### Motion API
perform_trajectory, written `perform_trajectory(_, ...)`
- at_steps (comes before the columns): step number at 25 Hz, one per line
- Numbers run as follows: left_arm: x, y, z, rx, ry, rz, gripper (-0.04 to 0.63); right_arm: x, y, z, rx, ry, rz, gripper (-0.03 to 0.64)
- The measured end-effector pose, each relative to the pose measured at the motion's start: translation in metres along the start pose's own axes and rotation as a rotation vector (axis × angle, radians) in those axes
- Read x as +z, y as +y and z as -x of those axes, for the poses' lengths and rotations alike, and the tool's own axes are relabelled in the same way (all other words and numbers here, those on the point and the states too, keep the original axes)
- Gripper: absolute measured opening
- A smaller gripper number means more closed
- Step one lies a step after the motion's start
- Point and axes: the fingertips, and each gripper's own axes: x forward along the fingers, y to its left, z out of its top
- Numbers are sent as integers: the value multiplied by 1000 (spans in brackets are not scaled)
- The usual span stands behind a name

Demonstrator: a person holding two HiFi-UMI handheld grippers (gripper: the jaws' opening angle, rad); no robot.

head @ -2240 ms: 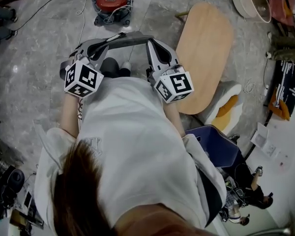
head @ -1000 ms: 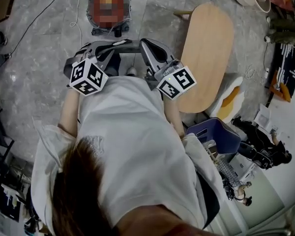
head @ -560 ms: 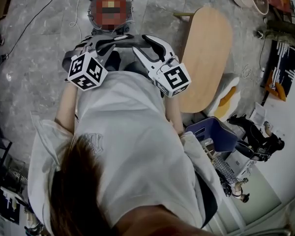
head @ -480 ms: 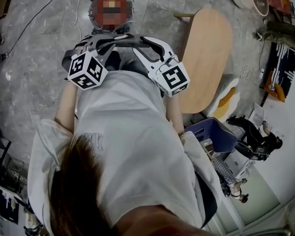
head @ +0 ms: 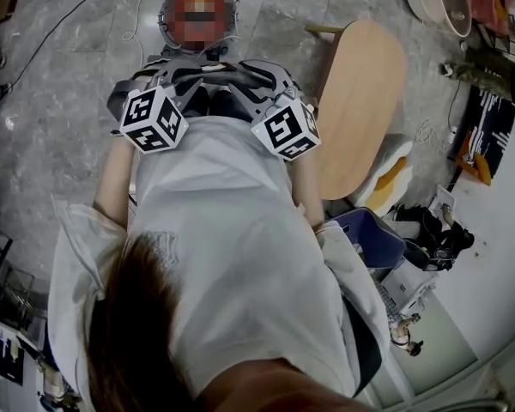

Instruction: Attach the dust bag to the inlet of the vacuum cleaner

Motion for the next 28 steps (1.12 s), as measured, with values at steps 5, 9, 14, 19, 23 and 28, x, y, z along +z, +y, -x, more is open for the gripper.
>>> perform_trajectory(5,-4,1,-8,-6,10,-13,40,-9,3,-16,81,56,93,121)
perform_trajectory(9,-10,4,-21,-16,33,-16,40,-25,4,-28,160,137,160,95)
perform_trajectory(14,-16,1,-41,-55,59,23,40,-57,3,-45,261,276,245,74)
perform_trajectory(19,-35,-5,-73,-72,91,150,41,-86,0,-65,296,317,277,37)
perform_trajectory(23,-56,-10,-97,-87,120,251,41,-108,3,-86,329,333,288,34)
perform_trajectory(28,-88,-28,-131,-105,165,349,41,-145,17,-112,392,353,265,28)
